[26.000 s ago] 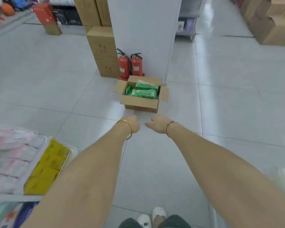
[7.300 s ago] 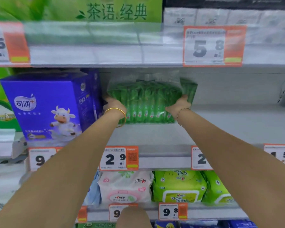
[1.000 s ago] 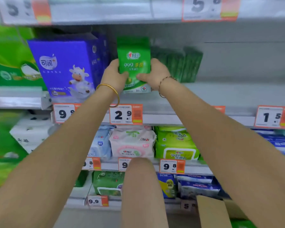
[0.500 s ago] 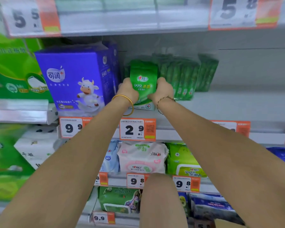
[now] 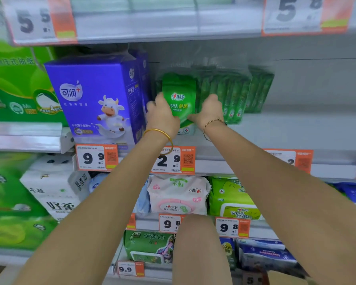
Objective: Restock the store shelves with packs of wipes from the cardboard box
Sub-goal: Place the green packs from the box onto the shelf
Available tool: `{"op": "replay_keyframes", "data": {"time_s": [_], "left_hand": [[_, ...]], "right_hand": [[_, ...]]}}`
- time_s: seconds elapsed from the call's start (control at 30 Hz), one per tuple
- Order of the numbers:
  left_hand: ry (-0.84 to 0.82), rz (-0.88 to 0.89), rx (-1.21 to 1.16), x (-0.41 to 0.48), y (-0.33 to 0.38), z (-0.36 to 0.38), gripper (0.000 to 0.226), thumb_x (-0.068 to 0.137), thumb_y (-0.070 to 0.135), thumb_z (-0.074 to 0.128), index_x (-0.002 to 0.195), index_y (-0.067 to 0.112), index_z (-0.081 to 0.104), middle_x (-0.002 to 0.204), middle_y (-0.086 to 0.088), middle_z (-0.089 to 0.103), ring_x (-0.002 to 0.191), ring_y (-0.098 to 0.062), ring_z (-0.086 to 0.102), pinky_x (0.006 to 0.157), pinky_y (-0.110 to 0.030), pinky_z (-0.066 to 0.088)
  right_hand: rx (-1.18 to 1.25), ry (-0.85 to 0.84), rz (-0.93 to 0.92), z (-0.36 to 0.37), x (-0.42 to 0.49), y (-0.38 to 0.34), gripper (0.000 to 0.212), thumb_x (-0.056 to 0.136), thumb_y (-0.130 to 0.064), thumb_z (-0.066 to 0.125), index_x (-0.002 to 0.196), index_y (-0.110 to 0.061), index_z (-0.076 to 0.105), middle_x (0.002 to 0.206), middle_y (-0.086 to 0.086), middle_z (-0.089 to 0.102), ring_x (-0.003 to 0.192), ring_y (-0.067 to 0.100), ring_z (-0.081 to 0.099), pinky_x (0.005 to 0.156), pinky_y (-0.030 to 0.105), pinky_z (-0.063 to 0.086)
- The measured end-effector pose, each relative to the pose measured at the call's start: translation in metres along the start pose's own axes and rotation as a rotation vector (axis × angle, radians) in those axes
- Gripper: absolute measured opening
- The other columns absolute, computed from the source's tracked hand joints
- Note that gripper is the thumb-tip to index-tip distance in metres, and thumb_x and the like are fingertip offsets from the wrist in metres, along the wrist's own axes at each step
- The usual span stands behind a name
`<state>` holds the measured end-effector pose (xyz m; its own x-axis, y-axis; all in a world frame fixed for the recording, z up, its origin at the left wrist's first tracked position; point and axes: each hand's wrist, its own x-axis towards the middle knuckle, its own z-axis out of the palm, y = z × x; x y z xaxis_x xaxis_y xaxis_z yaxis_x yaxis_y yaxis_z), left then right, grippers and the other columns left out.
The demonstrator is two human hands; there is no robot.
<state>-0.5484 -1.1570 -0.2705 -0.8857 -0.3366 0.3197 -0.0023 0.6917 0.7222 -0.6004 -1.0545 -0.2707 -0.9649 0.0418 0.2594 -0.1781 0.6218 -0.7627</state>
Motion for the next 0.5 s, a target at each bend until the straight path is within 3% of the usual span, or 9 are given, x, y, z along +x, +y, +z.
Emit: {"op": "replay_keyframes", "data": {"time_s": [0.07,0.17,0.27,0.37,0.43,0.5], "left_hand": [[0.055,0.147,-0.016,-0.027,0.014,0.0,0.067,0.081,0.0,0.053,0.143,0.008,0.027,0.138,-0.019,0.033,0.126,-0.037,0.038,0.11,-0.04,0.031],[0.063,0.39,-0.158,-0.081,0.034,0.019,0.058,0.079,0.0,0.049,0.136,0.005,0.038,0.13,-0.014,0.04,0.121,-0.032,0.044,0.105,-0.042,0.038],[-0.131,0.467,-0.298,-0.146,0.048,0.065,0.048,0.081,0.005,0.048,0.128,0.011,0.047,0.12,-0.002,0.046,0.115,-0.02,0.049,0.097,-0.036,0.045],[-0.518,0.444,-0.216,-0.21,0.049,0.138,0.043,0.088,0.006,0.049,0.129,0.013,0.047,0.128,-0.004,0.047,0.12,-0.017,0.046,0.099,-0.028,0.04],[-0.779,0.43,-0.111,-0.246,0.045,0.193,0.043,0.088,0.006,0.049,0.131,0.012,0.046,0.131,-0.008,0.045,0.123,-0.022,0.045,0.103,-0.028,0.035],[-0.976,0.419,0.009,-0.277,0.041,0.241,0.044,0.088,0.007,0.048,0.131,0.011,0.046,0.131,-0.012,0.045,0.122,-0.025,0.045,0.102,-0.028,0.033]], "right_hand": [[0.075,0.074,-0.088,-0.02,-0.016,0.004,0.045,0.077,-0.014,0.074,0.109,-0.006,0.044,0.109,0.01,0.049,0.088,0.022,0.047,0.069,0.027,0.042],[0.336,0.12,-0.171,-0.066,-0.07,0.031,0.031,0.077,-0.004,0.07,0.092,-0.013,0.043,0.085,-0.001,0.047,0.076,0.021,0.053,0.072,0.04,0.054],[0.363,0.106,-0.136,-0.116,-0.144,0.095,0.028,0.079,-0.002,0.068,0.084,-0.023,0.05,0.084,0.0,0.059,0.073,0.024,0.061,0.071,0.039,0.055],[0.193,0.004,0.138,-0.149,-0.196,0.194,0.024,0.083,-0.004,0.065,0.082,-0.025,0.054,0.087,0.008,0.064,0.075,0.028,0.066,0.065,0.035,0.056],[0.063,-0.066,0.382,-0.164,-0.218,0.271,0.015,0.084,-0.003,0.063,0.087,-0.017,0.057,0.091,0.013,0.066,0.07,0.027,0.063,0.055,0.022,0.052],[-0.055,-0.09,0.61,-0.173,-0.236,0.347,0.01,0.084,-0.002,0.061,0.092,-0.008,0.06,0.089,0.015,0.065,0.062,0.022,0.057,0.052,0.018,0.049]]}}
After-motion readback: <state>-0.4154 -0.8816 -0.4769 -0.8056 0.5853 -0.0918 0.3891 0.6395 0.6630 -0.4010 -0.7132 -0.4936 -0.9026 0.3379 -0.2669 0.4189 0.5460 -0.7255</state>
